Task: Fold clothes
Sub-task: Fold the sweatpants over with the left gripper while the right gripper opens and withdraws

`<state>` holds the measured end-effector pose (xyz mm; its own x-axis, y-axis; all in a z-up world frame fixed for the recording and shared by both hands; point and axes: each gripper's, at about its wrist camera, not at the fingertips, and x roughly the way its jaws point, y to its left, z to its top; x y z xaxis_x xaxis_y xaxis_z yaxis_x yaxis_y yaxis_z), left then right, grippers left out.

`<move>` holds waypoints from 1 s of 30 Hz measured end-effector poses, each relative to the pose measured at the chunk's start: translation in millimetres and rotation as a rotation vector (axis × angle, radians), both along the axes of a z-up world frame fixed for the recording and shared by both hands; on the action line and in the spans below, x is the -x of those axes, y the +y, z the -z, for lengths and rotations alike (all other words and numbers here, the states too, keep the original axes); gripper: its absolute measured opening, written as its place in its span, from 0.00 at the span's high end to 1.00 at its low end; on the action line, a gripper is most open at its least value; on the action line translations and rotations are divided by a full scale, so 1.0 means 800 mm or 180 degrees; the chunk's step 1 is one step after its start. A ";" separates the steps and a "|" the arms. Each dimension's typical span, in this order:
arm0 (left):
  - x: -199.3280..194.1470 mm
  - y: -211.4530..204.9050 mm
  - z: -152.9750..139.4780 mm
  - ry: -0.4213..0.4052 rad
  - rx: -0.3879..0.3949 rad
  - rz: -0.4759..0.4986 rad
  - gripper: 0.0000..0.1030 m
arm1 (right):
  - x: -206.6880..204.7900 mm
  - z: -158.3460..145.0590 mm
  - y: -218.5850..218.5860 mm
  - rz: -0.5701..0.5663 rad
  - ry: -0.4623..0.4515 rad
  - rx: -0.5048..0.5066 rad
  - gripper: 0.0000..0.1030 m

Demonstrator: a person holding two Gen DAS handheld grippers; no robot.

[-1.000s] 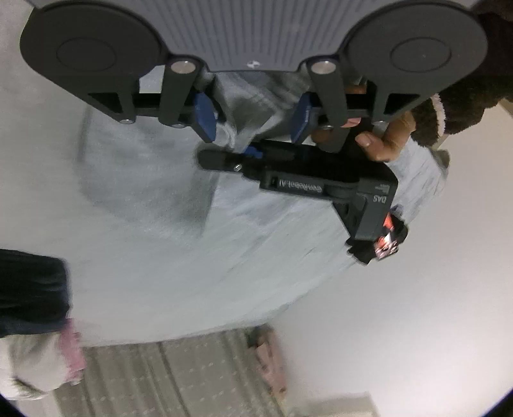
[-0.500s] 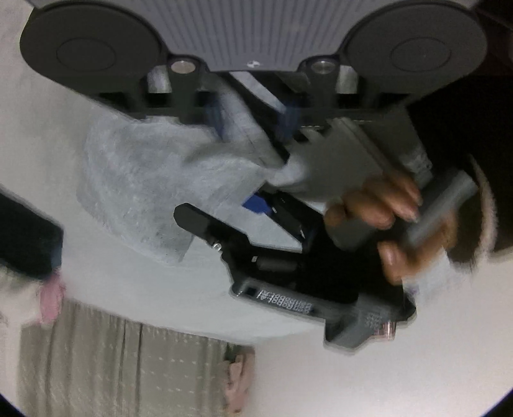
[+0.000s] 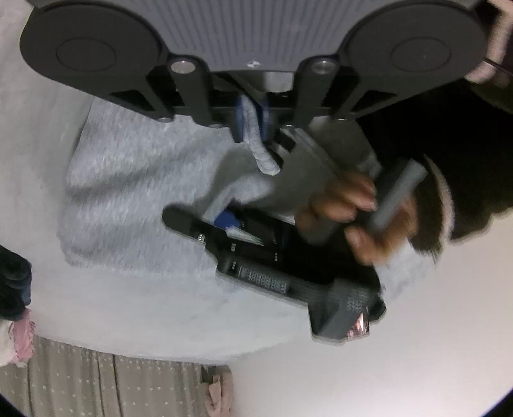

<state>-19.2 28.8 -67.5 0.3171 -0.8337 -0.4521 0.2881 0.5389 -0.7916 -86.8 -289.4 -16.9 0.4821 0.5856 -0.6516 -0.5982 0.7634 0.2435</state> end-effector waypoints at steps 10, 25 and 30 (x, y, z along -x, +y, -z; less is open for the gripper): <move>0.034 -0.018 -0.019 -0.0315 -0.0443 0.0374 0.38 | -0.103 -0.047 -0.060 0.1068 -0.0237 0.0000 0.53; 0.066 0.059 -0.040 -0.0301 -0.0808 0.0060 0.93 | -0.154 0.017 -0.148 0.2116 0.0424 -0.0693 0.53; 0.072 0.063 -0.051 -0.0506 -0.0500 0.0097 0.93 | -0.150 0.013 -0.149 0.2089 0.0421 -0.0770 0.53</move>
